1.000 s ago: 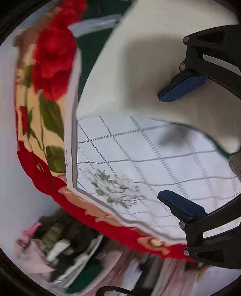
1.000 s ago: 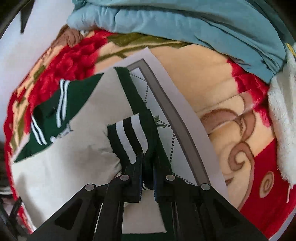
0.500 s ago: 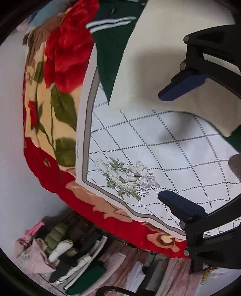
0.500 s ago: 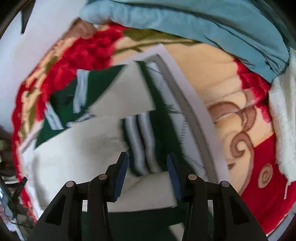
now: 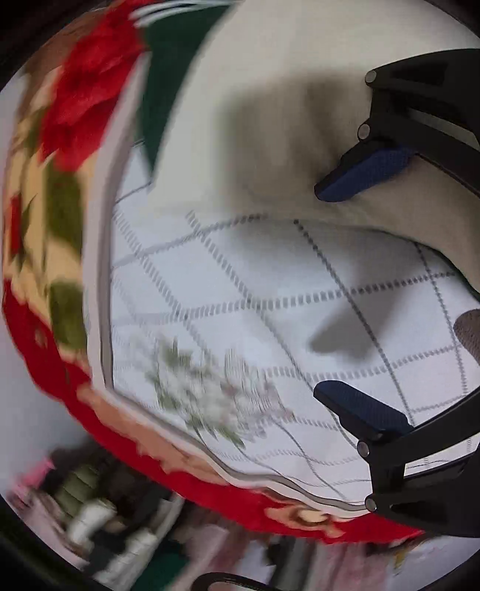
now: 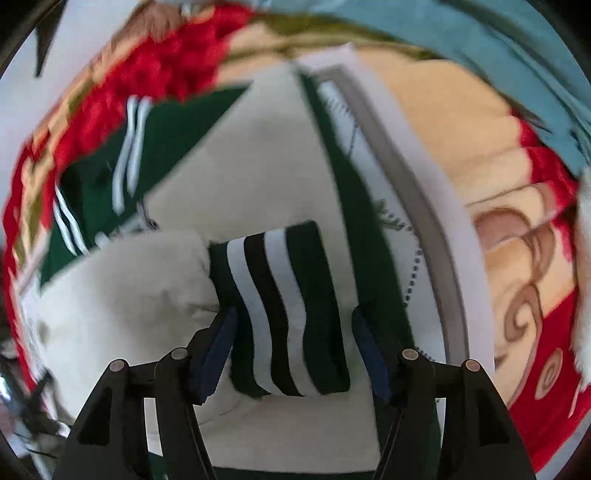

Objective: Fold large clothes

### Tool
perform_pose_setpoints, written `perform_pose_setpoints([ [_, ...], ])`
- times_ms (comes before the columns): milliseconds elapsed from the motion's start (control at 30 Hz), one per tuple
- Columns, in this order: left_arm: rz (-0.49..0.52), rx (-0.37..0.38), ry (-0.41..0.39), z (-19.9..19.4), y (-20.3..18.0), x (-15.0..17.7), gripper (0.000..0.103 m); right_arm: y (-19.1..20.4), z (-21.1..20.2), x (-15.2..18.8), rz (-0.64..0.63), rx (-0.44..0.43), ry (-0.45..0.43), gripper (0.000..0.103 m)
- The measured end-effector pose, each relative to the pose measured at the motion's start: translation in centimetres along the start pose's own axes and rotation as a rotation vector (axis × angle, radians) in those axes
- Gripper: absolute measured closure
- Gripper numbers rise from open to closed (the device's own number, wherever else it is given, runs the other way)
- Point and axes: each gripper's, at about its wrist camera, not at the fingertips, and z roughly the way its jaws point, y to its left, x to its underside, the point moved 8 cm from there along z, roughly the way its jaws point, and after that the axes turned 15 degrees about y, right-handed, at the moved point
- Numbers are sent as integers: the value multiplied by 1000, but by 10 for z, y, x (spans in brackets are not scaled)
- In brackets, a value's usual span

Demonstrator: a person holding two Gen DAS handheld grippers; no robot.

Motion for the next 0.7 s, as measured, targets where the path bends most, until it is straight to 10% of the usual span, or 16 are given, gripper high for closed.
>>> perform_pose_setpoints([
  [67,-73,28,-49,-23,21,4,3,2,-10,-2,-35,20,-38,96],
  [333,-184,89,-79,-67,59,33,3,-49,-85,7,105,3,-208,97],
  [700,121,-88,-65,-2,-39,17,3,-71,-23,0,122,107,19,76],
])
